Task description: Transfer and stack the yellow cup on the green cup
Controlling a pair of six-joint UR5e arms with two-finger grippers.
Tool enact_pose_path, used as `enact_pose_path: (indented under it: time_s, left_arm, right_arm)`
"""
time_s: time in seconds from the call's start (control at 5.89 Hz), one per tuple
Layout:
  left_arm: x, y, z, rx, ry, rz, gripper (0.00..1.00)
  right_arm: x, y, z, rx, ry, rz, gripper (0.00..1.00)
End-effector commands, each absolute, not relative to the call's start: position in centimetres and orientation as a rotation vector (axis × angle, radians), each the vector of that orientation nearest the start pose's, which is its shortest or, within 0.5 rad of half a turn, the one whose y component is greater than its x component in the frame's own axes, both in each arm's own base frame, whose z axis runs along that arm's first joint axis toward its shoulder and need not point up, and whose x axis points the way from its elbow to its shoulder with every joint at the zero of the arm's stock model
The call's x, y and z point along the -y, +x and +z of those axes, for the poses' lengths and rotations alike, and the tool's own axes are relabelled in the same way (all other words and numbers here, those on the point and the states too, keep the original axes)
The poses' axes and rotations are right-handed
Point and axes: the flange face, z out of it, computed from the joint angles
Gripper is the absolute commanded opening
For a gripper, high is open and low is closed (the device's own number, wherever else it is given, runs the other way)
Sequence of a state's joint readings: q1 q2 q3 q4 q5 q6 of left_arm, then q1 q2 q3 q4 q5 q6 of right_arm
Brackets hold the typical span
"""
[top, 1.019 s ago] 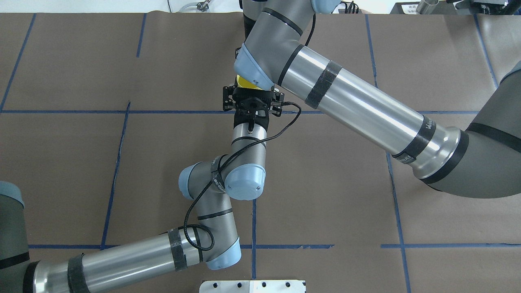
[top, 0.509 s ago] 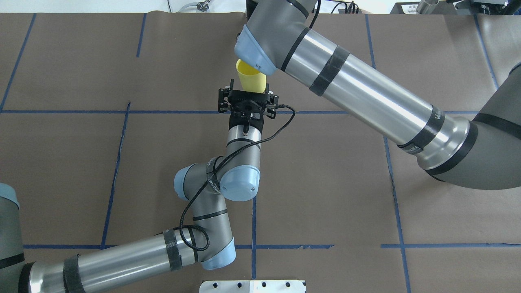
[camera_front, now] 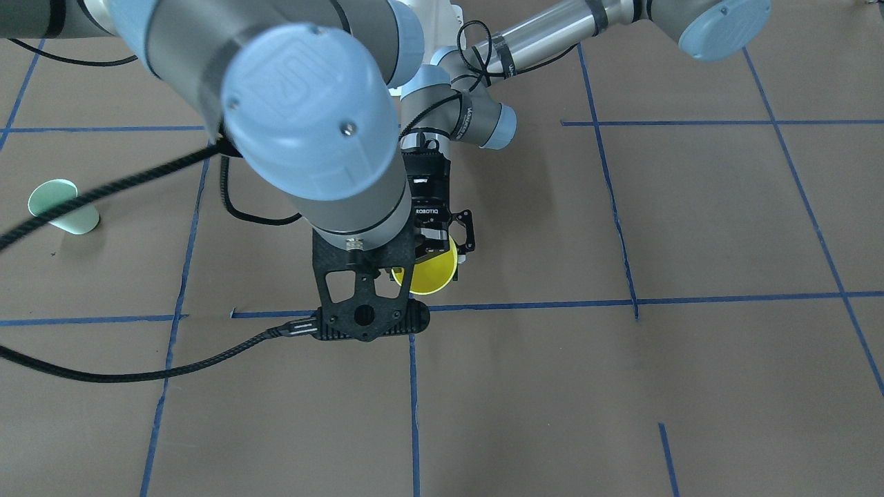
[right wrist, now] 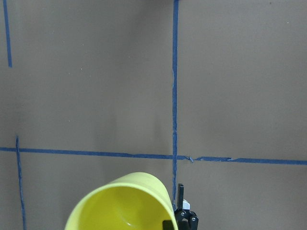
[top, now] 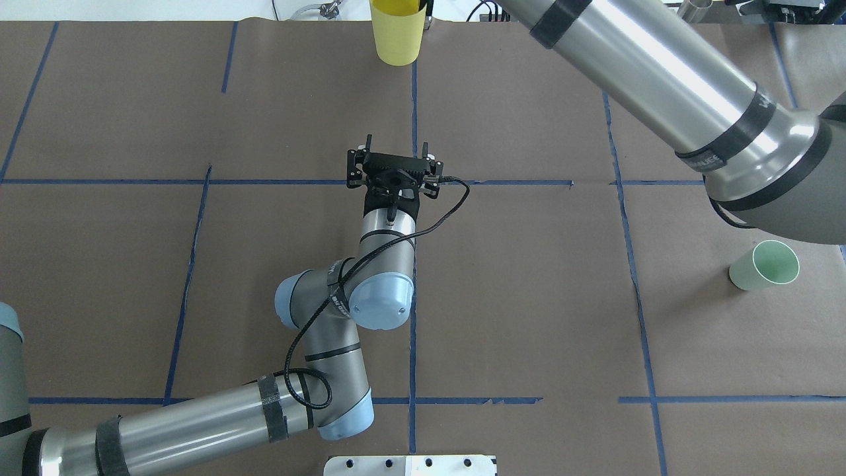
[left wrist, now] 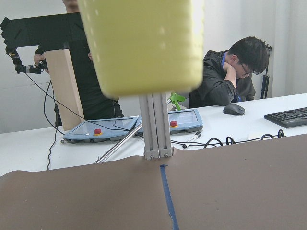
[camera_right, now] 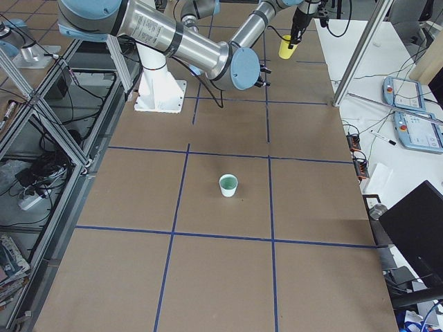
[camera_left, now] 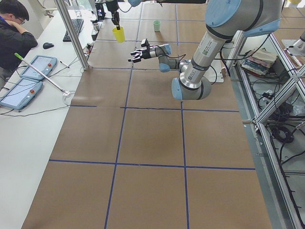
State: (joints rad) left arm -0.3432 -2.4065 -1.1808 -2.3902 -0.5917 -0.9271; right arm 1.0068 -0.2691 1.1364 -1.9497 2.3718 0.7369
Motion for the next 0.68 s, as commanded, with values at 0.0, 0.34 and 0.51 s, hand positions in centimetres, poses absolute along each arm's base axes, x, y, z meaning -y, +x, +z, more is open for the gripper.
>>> enact_pose_path:
  time_s: [0.0,0.34,0.51]
  left_arm:
    - [47.2,60.9,18.2,-0.548,1.323,-0.294,1.0]
    - [53.1,51.9,20.3,-0.625,1.26,-0.247,0.99]
    - [55.7,47.3,23.6,-0.677,1.172,-0.177,0.99]
  right_arm:
    - [71.7,-34.0,3.3,0.885,-0.122,0.004,0.0]
    - [70.9,-29.8,10.7,0.876,-0.066,-0.052,0.0]
    - [68.7,-27.1,14.9,0.879,-0.021,-0.096,0.0]
